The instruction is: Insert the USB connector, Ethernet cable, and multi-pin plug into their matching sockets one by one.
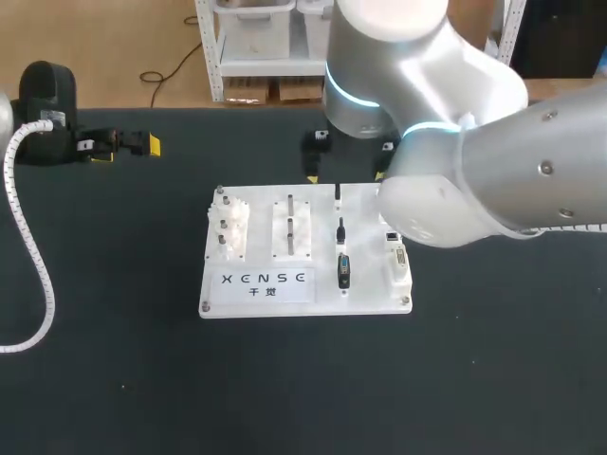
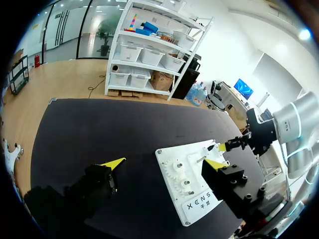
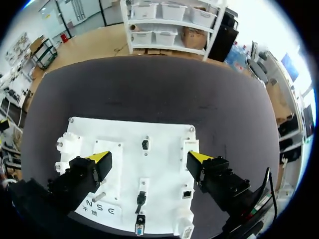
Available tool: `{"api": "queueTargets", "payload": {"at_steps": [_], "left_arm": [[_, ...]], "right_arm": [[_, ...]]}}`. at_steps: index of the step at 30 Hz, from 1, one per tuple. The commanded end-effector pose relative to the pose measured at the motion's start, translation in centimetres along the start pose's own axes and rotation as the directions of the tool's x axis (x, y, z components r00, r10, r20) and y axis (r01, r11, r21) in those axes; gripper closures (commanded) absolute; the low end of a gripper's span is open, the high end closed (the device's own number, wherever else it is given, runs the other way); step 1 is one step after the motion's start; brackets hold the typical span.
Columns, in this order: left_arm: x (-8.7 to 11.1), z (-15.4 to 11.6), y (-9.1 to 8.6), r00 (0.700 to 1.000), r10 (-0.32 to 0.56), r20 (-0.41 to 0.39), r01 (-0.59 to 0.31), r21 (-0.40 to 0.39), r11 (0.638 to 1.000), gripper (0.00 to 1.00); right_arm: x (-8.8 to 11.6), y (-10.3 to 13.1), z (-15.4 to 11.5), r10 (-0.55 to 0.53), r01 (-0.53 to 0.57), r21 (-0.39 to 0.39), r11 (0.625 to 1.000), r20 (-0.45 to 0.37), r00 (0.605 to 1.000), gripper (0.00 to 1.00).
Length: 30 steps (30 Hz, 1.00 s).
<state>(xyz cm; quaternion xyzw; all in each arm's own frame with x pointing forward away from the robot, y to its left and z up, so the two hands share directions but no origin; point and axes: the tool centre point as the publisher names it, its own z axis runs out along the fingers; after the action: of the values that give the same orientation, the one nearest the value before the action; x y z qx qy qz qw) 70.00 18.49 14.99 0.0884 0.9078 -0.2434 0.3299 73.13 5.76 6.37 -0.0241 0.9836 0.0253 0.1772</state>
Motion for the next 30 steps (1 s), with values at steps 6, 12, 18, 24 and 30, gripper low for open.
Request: {"api": "queueTargets", "payload": {"at_steps": [6, 12, 18, 24, 30], "left_arm": [[0.0, 0.0, 0.0, 1.0, 0.0, 0.0, 0.0, 0.0, 1.0, 0.0], [0.0, 0.0, 0.0, 1.0, 0.0, 0.0, 0.0, 0.0, 1.0, 0.0], [0.0, 0.0, 0.0, 1.0, 0.0, 0.0, 0.0, 0.0, 1.0, 0.0], [0.0, 0.0, 0.0, 1.0, 0.0, 0.0, 0.0, 0.0, 1.0, 0.0], [0.0, 0.0, 0.0, 1.0, 0.0, 0.0, 0.0, 0.0, 1.0, 0.0]], "right_arm": [[-2.0, 1.8, 2.2, 0.101, -0.099, 0.022, 0.995, -0.13, 0.986, 0.0], [-2.2, 1.7, 3.3, 0.112, -0.106, 0.042, 0.993, -0.19, 0.975, 0.0], [-1.9, 1.2, 3.9, 0.124, -0.114, 0.058, 0.992, -0.226, 0.966, 0.0], [-1.2, 0.8, 4.0, 0.138, -0.125, 0.068, 0.99, -0.249, 0.959, 0.0], [-0.9, 0.7, 4.1, 0.148, -0.131, 0.082, 0.988, -0.255, 0.956, 0.0]]}}
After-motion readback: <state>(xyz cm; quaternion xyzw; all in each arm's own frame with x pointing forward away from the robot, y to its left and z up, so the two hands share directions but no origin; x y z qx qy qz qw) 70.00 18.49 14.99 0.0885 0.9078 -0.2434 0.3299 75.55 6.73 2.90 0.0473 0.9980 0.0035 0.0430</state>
